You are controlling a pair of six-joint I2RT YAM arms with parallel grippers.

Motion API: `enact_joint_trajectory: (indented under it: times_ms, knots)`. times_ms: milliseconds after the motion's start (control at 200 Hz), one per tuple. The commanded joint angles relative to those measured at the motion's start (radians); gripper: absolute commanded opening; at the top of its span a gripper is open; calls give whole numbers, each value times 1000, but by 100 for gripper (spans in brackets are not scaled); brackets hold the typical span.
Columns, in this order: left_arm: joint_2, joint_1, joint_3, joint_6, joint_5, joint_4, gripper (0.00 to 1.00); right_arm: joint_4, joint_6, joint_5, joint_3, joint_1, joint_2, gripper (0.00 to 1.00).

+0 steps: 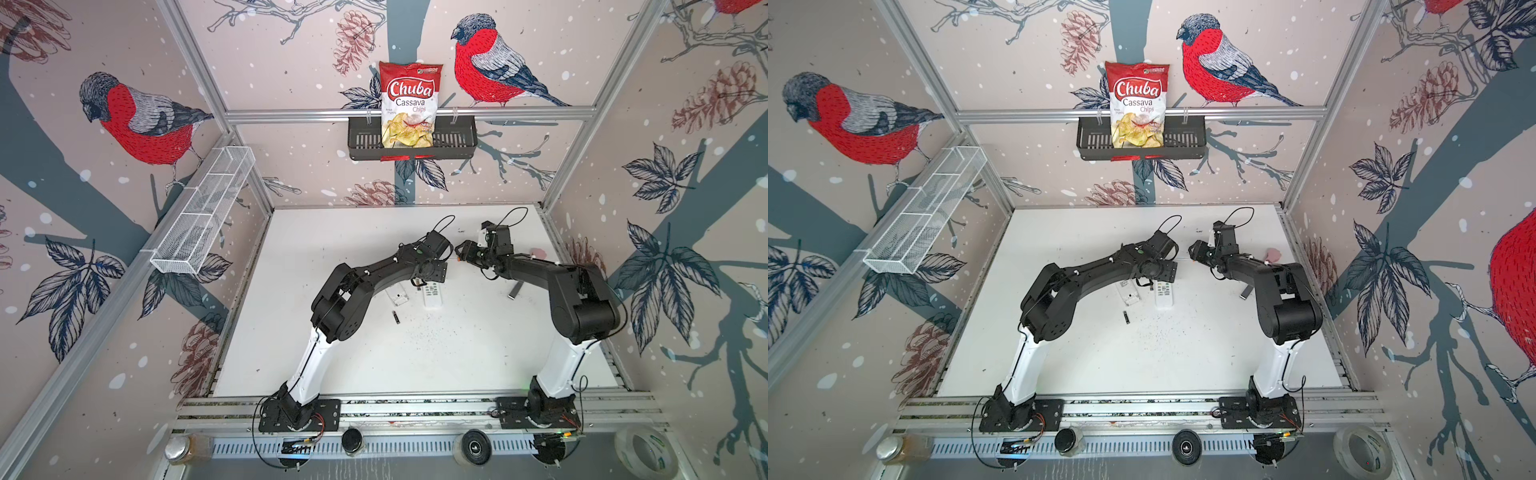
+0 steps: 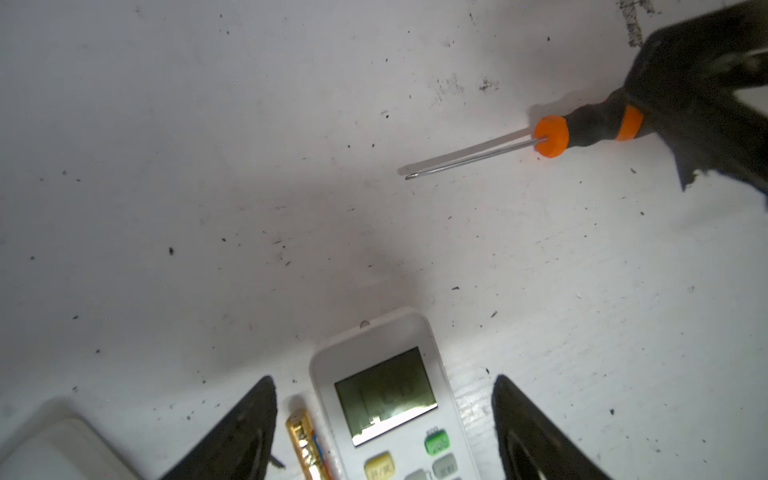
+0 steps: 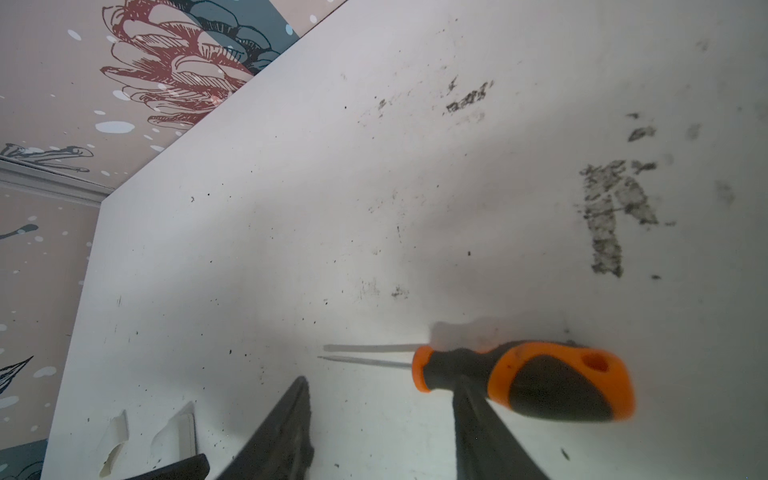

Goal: Unload the batteries from the remote control
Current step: 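Close the left gripper on the white remote while the right gripper draws back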

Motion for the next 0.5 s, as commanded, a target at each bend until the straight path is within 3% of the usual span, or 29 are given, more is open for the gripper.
enact_joint_trajectory:
  times_ms: [0, 495]
  knots:
    - [6, 1, 0, -2, -2, -8, 81, 26, -11, -24, 0, -3, 8, 56]
    - [16, 1, -26, -10, 9, 8, 81, 32, 0, -28, -16, -4, -10, 54]
